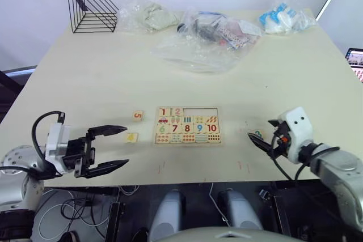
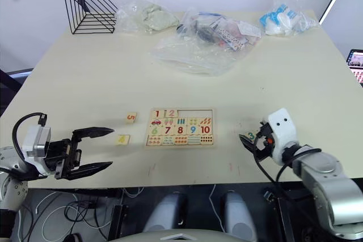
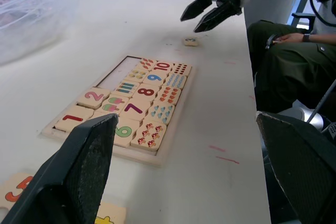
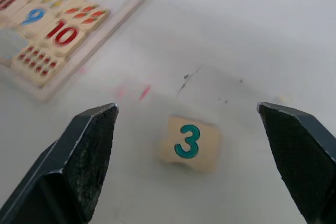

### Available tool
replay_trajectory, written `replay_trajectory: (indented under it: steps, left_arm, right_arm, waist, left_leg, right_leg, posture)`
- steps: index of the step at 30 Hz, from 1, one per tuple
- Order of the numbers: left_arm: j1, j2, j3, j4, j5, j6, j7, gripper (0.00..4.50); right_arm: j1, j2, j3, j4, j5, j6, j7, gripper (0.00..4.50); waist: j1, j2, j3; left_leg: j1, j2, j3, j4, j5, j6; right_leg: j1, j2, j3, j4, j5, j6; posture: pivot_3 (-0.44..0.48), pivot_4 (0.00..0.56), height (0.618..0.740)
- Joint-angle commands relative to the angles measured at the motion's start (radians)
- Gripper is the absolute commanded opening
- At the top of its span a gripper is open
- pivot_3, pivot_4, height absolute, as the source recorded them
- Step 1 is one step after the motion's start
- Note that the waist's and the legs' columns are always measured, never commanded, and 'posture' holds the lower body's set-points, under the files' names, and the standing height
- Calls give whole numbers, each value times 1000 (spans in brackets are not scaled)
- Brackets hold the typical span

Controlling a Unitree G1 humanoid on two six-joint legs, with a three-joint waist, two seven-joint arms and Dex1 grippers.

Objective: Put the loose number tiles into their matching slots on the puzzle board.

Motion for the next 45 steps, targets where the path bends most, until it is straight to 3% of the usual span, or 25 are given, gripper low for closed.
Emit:
replay_trajectory:
  steps: [1,8,16,23,35,39,40,41,42,44,45]
  left_arm:
    - [16,-2,47,-16,9,3,5,4500]
    - [53,-23,83,-40,16,7,30,4500]
    - [96,-29,120,-69,19,13,49,4500]
    - [123,-21,148,-69,20,12,40,4500]
    - [107,-4,156,-44,32,18,20,4500]
    - [94,-3,146,-61,38,31,29,4500]
    - [90,-3,146,-57,40,32,27,4500]
    - [86,-3,147,-53,42,33,23,4500]
    - [83,-4,148,-49,44,32,19,4500]
    - [80,-5,150,-42,47,31,13,4500]
    - [80,-5,151,-37,48,29,9,4500]
  right_arm:
    - [-23,-107,-28,172,14,-252,193,4437]
    - [-182,-278,92,549,-25,-636,548,4437]
    - [-454,-266,264,921,-88,-920,821,4437]
    - [-604,-210,355,1171,-150,-1123,913,4437]
    - [-674,-197,476,1294,-120,-1243,915,4437]
    - [-685,-204,515,1300,-100,-1250,915,3484]
    - [-689,-205,523,1306,-99,-1260,915,2560]
    - [-696,-205,533,1314,-99,-1273,915,2241]
    - [-703,-203,539,1325,-104,-1288,915,2241]
    - [-715,-199,547,1342,-102,-1300,915,1089]
    - [-720,-197,550,1348,-101,-1304,915,865]
  waist:
    - [0,0,0]
    - [-2,0,0]
    - [-1,1,1]
    - [1,1,1]
    - [1,1,1]
    - [1,1,1]
    - [1,1,1]
    - [1,1,1]
    - [1,1,1]
    - [1,1,1]
    - [0,1,1]
  left_leg:
    - [0,0,0,0,0,0]
    - [1,0,1,0,0,0]
    - [1,1,2,0,0,0]
    - [1,1,2,0,0,0]
    - [1,1,2,1,0,0]
    - [1,1,2,1,0,0]
    - [1,1,2,1,0,0]
    - [1,1,2,1,0,0]
    - [1,1,2,1,0,0]
    - [1,1,2,1,0,0]
    - [1,1,2,1,0,0]
  right_leg:
    - [0,0,0,0,0,0]
    - [0,0,1,0,0,0]
    - [0,0,1,0,0,0]
    - [0,0,1,0,0,0]
    - [0,-1,1,1,0,0]
    - [0,0,1,1,0,0]
    - [0,0,1,1,0,0]
    - [0,0,1,1,0,0]
    - [0,0,1,1,0,0]
    - [0,0,1,1,0,0]
    - [0,0,1,1,0,0]
  posture:
    - [0,150,740]
    - [0,150,740]
    - [0,150,740]
    - [0,150,740]
    - [0,150,740]
    - [0,150,740]
    - [0,150,740]
    - [0,150,740]
    - [0,150,740]
    - [0,150,740]
    - [0,150,740]
